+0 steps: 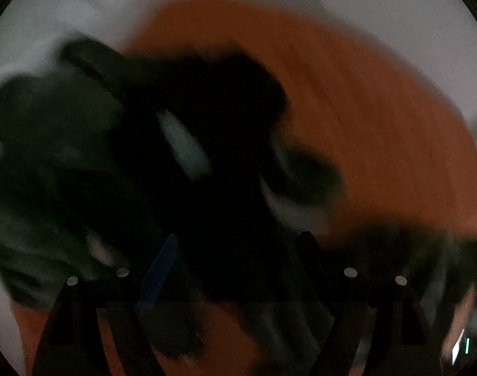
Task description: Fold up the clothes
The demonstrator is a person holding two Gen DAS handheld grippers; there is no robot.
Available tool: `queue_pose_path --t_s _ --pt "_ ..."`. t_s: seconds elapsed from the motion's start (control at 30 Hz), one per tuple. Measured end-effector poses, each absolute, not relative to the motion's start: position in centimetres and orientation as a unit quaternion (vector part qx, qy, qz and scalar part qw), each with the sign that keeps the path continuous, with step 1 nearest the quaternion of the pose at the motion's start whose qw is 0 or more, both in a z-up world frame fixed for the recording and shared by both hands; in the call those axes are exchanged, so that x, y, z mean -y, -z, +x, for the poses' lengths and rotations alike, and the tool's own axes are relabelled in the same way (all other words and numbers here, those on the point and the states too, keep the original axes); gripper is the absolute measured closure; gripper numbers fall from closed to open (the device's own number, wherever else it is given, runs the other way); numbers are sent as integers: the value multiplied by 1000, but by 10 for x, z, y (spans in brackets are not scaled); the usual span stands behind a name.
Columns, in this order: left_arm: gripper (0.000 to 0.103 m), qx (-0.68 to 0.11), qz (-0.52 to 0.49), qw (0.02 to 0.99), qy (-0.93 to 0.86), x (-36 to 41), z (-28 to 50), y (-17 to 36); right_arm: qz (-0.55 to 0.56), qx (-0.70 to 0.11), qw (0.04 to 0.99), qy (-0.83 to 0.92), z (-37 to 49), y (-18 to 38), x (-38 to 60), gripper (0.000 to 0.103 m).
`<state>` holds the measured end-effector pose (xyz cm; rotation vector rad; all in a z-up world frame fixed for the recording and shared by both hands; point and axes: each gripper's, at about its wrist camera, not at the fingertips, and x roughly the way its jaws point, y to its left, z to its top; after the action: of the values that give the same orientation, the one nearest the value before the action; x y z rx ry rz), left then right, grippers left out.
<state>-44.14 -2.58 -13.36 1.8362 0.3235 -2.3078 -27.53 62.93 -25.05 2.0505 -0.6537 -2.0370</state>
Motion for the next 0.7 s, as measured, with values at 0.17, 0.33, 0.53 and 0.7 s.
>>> queue_pose_path --t_s 0.17,0.33,0.53,0.7 --pt "24 -93 669 34 736 -13 -418 190 657 163 59 734 -286 214 -631 103" --pt "90 -121 655 39 745 -17 -424 189 593 144 18 792 -309 145 -657 103" --pt "91 -107 625 41 772 -22 -425 162 643 158 58 747 -303 167 -643 98" --pt "91 -101 633 46 766 -7 -428 164 682 162 93 707 -290 207 -630 53"
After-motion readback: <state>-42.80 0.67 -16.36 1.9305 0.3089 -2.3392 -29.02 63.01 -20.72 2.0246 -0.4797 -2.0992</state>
